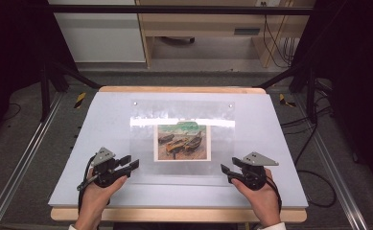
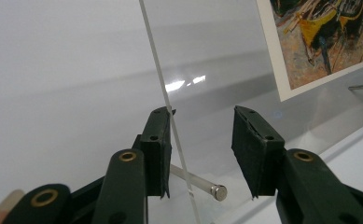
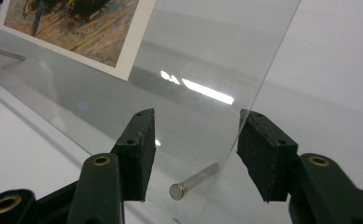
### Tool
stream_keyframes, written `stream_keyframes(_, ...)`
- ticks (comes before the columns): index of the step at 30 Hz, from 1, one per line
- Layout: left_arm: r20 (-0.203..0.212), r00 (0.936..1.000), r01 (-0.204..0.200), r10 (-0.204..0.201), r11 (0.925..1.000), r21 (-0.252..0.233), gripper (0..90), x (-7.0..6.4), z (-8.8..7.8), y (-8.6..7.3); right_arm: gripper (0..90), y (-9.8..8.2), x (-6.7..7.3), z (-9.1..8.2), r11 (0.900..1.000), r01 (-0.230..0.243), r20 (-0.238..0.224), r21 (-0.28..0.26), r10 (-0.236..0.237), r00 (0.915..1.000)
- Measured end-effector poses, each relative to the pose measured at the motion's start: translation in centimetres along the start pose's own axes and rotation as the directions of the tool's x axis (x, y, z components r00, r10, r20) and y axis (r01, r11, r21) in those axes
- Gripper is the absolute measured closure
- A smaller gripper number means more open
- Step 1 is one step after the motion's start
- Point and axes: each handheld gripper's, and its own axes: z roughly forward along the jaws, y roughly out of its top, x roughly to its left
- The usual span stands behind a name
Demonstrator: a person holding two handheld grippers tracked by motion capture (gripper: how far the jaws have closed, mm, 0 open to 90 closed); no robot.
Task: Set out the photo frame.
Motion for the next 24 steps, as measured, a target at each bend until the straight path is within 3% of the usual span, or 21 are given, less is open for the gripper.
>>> stream_keyframes(24,-0.021,0.9998,-0.003,0.003,1.0000,0.003,62.9,-0.59,-0.77,-0.77,56.5,-0.78,0.37,-0.84,1.000,0.008,0.012,-0.001,-0.008,0.9999)
